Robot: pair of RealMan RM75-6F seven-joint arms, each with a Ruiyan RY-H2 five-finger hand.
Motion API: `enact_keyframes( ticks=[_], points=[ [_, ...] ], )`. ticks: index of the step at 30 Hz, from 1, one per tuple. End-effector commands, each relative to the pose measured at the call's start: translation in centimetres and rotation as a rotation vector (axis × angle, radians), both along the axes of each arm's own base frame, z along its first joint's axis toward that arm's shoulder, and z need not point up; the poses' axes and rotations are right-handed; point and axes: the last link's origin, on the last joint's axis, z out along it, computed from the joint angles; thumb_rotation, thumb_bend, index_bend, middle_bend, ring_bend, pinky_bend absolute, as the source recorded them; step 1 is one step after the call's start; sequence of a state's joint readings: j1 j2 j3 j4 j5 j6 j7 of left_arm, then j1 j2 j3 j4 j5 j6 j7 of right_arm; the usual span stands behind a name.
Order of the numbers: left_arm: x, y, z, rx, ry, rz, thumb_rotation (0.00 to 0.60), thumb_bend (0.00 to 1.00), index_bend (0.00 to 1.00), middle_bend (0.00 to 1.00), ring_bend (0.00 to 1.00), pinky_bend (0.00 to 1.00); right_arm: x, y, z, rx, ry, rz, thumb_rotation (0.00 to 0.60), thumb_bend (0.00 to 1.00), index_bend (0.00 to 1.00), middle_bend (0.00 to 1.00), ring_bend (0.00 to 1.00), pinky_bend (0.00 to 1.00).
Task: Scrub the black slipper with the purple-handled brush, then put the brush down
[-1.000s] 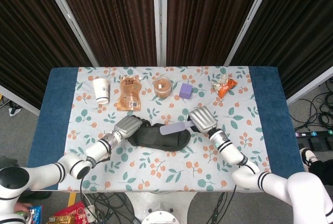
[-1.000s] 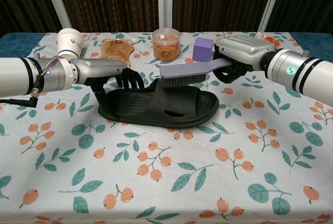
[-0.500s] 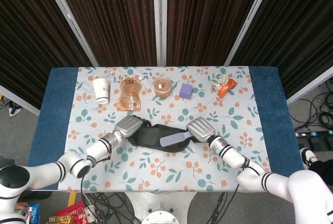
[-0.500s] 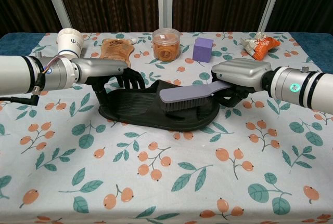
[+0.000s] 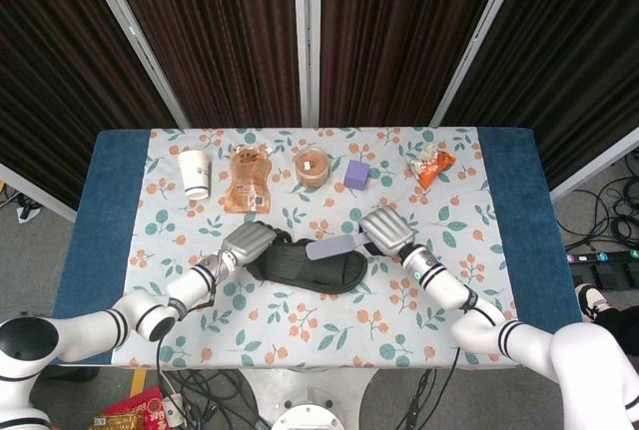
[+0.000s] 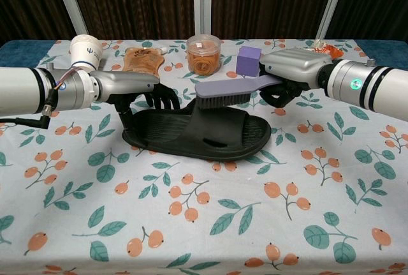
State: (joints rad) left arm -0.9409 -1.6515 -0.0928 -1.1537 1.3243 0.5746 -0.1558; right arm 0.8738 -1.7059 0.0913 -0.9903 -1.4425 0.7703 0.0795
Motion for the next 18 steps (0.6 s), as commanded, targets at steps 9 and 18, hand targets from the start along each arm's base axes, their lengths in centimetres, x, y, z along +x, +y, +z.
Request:
enact_keyframes(
  ticks=[9, 18],
  points=[
    [-0.2, 0.0, 0.0, 0.005, 0.006, 0.003, 0.6, 0.16, 0.36, 0.46, 0.31, 0.26, -2.1, 3.2, -0.3, 0.104, 0.092, 0.047, 0.6, 0.79, 1.0, 1.0, 1.0, 1.0],
    [0.4, -0.1, 0.6, 0.024, -0.021, -0.018, 0.6, 0.16, 0.19, 0.3, 0.19, 0.25, -2.9, 3.6, 5.3, 0.026, -0.065, 0.006, 0.6, 0.79, 1.0, 1.0, 1.0, 1.0]
  ],
)
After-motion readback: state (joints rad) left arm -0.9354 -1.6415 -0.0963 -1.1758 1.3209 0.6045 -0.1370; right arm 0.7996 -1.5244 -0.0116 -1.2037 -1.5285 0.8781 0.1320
